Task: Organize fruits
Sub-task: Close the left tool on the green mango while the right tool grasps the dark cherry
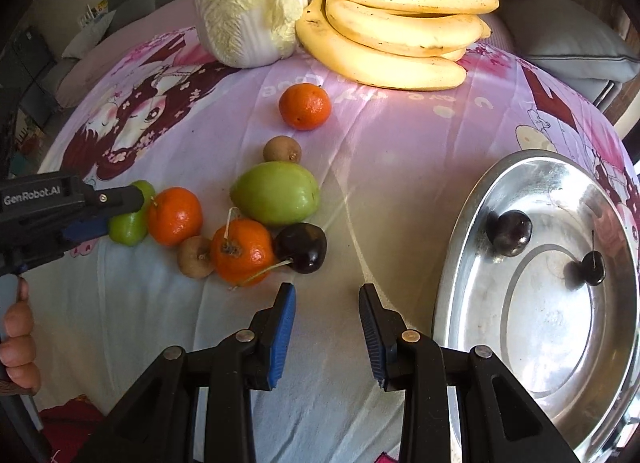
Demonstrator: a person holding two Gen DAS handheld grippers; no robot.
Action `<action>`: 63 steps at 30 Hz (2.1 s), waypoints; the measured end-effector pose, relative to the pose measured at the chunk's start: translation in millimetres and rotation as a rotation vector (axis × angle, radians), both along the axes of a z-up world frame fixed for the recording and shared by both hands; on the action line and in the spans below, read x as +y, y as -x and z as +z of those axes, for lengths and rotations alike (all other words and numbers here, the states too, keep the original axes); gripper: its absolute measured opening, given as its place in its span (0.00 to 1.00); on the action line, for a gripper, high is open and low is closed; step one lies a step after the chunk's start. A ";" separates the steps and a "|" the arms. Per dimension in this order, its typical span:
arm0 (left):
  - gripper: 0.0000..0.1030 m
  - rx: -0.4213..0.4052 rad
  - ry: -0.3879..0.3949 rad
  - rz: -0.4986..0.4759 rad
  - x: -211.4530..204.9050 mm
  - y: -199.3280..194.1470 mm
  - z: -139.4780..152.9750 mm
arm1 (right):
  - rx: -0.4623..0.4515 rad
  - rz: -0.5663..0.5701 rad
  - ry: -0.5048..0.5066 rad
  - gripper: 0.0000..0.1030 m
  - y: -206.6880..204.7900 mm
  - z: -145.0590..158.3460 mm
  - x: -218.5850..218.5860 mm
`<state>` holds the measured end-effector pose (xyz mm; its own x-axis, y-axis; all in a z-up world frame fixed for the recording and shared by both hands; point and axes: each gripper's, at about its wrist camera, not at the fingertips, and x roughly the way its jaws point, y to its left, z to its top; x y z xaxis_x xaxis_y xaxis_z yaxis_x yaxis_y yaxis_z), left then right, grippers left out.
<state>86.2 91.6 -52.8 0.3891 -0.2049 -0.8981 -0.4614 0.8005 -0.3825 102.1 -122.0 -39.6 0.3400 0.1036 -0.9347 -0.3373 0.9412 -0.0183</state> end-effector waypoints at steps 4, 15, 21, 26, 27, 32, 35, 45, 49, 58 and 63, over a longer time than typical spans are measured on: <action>0.45 0.006 0.000 -0.002 -0.1 -1.3 -1.1 | -0.025 0.033 0.028 0.34 -3.9 -0.1 7.5; 0.45 0.019 -0.004 -0.014 -2.7 -3.4 -3.4 | -0.121 0.188 0.174 0.35 -2.6 -4.4 32.3; 0.45 0.020 -0.003 -0.014 -3.0 -3.9 -3.6 | -0.156 0.238 0.190 0.35 -6.1 -5.5 36.7; 0.45 0.024 -0.004 -0.020 -3.8 -3.5 -4.3 | -0.141 0.229 0.158 0.35 -10.4 -6.5 33.8; 0.44 0.026 -0.005 -0.023 -4.3 -3.4 -4.8 | -0.138 0.226 0.150 0.35 -11.4 -6.5 32.9; 0.44 0.033 -0.010 -0.030 -6.7 -4.7 -7.9 | -0.127 0.216 0.123 0.32 -14.1 -5.4 31.1; 0.44 0.035 -0.014 -0.034 -7.6 -5.2 -8.9 | -0.125 0.213 0.115 0.30 -13.4 -4.9 31.1; 0.39 0.018 0.005 -0.035 -6.0 -4.6 -9.0 | -0.117 0.194 0.082 0.28 -11.9 -2.7 27.0; 0.39 0.012 0.012 -0.025 -4.1 -2.1 -7.2 | -0.117 0.188 0.069 0.28 -11.8 -1.0 25.2; 0.39 0.011 0.030 -0.020 -0.9 3.4 -5.5 | -0.147 0.136 0.054 0.29 -14.2 7.6 15.9; 0.39 0.011 0.029 -0.020 -1.2 5.1 -5.1 | -0.140 0.134 0.055 0.29 -17.0 5.0 18.8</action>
<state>81.1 90.5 -57.9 0.3745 -0.2390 -0.8959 -0.4494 0.7984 -0.4008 119.1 -103.2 -34.6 0.4537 0.1067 -0.8847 -0.4498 0.8845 -0.1240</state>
